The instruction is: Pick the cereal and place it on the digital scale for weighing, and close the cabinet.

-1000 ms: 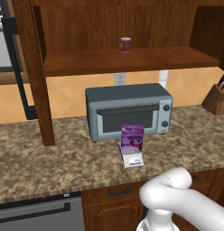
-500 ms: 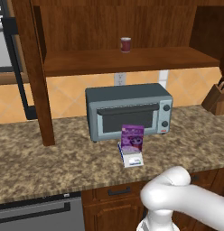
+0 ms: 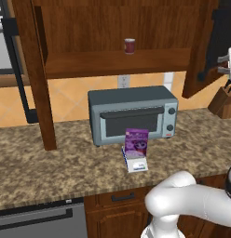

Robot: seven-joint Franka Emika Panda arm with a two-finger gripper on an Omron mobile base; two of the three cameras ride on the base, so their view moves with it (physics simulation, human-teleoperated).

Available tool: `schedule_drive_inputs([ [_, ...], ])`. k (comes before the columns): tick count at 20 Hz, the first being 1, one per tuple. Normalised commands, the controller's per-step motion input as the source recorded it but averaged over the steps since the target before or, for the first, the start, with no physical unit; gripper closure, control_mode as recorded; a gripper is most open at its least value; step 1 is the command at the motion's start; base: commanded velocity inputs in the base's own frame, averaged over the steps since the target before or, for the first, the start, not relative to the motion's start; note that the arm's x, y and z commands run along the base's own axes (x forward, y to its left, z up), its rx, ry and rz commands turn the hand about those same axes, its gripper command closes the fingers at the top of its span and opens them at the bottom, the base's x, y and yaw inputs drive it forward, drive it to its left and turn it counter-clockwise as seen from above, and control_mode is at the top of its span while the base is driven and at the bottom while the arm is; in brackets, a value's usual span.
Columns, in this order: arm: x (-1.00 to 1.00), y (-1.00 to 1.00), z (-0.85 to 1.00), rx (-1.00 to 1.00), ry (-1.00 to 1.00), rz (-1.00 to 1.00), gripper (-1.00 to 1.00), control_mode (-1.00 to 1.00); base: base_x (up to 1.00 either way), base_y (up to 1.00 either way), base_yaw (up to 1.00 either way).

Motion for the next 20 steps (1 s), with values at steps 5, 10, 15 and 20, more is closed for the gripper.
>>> schedule_drive_inputs([
  [5,1.00,1.00,-0.20,-0.21,-0.03,-0.29,-1.00,-1.00,0.00,0.00,0.00],
  [10,1.00,1.00,-0.29,-0.17,0.00,-0.28,-1.00,-1.00,0.00,0.00,0.00],
  [15,1.00,0.71,-0.23,-0.03,0.00,-0.33,-1.00,-1.00,0.00,0.00,0.00],
  [20,1.00,0.17,-0.03,0.00,0.00,-0.39,-1.00,-1.00,0.00,0.00,0.00],
])
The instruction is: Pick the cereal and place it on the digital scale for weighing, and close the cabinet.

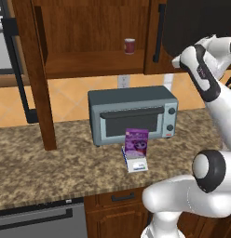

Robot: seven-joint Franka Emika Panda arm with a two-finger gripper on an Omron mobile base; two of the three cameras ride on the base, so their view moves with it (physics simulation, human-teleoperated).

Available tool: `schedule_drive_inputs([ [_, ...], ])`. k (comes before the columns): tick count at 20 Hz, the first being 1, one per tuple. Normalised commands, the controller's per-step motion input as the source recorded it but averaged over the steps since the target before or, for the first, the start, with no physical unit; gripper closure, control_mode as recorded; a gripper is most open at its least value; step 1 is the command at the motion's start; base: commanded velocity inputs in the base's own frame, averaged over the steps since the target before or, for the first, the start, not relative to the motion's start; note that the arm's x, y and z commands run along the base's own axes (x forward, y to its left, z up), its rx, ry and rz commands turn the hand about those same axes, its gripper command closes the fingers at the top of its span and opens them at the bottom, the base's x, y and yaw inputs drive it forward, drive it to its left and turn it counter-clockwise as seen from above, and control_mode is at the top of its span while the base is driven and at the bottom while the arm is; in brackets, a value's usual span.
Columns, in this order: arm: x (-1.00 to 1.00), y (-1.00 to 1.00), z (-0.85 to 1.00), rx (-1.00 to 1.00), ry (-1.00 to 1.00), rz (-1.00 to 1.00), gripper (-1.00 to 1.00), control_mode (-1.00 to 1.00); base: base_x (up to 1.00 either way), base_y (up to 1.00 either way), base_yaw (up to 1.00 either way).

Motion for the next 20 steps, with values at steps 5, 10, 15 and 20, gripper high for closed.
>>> schedule_drive_inputs([
  [5,1.00,0.00,-0.20,0.00,0.00,-0.36,-1.00,-1.00,0.00,0.00,0.00],
  [10,-0.25,0.00,-0.37,0.15,-0.21,-0.31,-1.00,-1.00,0.00,0.00,0.00],
  [15,-1.00,0.00,-0.07,0.26,-0.32,-0.32,-1.00,-1.00,0.00,0.00,0.00],
  [20,-1.00,0.00,0.16,0.16,-0.05,-0.19,-1.00,-1.00,0.00,0.00,0.00],
])
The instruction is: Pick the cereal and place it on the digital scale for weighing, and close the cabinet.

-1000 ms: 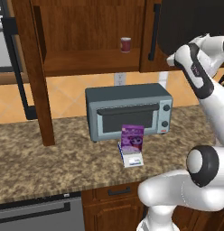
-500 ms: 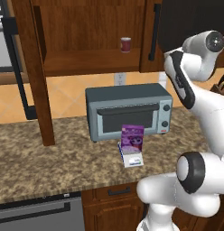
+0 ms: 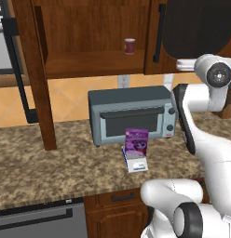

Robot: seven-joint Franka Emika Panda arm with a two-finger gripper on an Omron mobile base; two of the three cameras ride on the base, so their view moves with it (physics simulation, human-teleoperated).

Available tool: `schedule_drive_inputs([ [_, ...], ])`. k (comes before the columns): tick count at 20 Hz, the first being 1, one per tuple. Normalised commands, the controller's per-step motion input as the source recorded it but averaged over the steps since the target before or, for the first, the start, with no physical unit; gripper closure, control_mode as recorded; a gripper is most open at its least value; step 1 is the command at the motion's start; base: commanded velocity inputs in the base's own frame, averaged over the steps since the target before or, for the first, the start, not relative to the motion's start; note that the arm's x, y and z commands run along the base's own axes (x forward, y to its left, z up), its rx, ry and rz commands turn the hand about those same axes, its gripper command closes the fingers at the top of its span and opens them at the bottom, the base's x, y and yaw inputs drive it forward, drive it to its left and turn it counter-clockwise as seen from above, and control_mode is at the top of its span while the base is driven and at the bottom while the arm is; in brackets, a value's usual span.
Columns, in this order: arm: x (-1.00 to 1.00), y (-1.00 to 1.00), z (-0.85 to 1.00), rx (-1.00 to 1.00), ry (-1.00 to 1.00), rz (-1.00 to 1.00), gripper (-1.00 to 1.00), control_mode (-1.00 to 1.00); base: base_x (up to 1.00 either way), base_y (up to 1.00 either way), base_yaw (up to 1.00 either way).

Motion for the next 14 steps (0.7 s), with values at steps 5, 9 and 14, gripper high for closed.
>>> schedule_drive_inputs([
  [5,-1.00,-0.11,0.31,0.03,0.07,0.00,-1.00,-1.00,0.00,0.00,0.00],
  [9,-0.96,0.03,0.00,0.06,0.00,0.01,-1.00,-1.00,0.00,0.00,0.00],
  [14,-0.85,0.42,-0.08,0.10,-0.03,0.00,-1.00,-1.00,0.00,0.00,0.00],
])
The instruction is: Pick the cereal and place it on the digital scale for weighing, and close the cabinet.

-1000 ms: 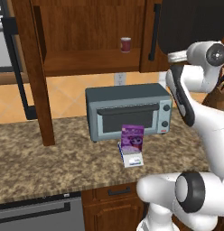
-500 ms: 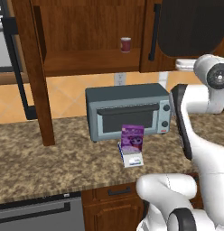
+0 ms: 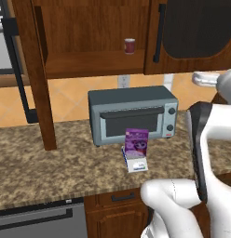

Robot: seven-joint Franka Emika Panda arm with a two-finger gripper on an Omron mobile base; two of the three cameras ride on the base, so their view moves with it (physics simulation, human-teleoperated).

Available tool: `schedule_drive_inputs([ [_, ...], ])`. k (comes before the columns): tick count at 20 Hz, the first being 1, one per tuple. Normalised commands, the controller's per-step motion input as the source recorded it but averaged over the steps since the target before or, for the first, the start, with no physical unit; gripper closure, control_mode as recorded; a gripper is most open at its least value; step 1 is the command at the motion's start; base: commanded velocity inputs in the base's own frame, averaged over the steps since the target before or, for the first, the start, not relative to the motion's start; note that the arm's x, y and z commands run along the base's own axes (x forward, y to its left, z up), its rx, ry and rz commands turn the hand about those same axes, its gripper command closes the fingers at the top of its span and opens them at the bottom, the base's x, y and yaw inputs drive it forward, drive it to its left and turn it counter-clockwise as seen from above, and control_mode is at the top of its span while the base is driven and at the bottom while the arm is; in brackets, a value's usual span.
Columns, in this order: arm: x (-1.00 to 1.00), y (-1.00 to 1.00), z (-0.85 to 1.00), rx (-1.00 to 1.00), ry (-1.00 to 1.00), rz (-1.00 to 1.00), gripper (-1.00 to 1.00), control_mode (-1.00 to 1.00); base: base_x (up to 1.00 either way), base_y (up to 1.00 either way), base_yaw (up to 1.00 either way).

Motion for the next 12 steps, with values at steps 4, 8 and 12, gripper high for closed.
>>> schedule_drive_inputs([
  [4,-0.73,0.57,-0.09,0.11,-0.07,0.00,-1.00,-1.00,0.00,0.00,0.00],
  [8,-0.71,0.67,-0.05,0.07,-0.07,0.00,-1.00,-1.00,0.00,0.00,0.00],
  [12,-0.70,1.00,-0.21,0.00,-0.22,0.00,-1.00,-1.00,0.00,0.00,0.00],
])
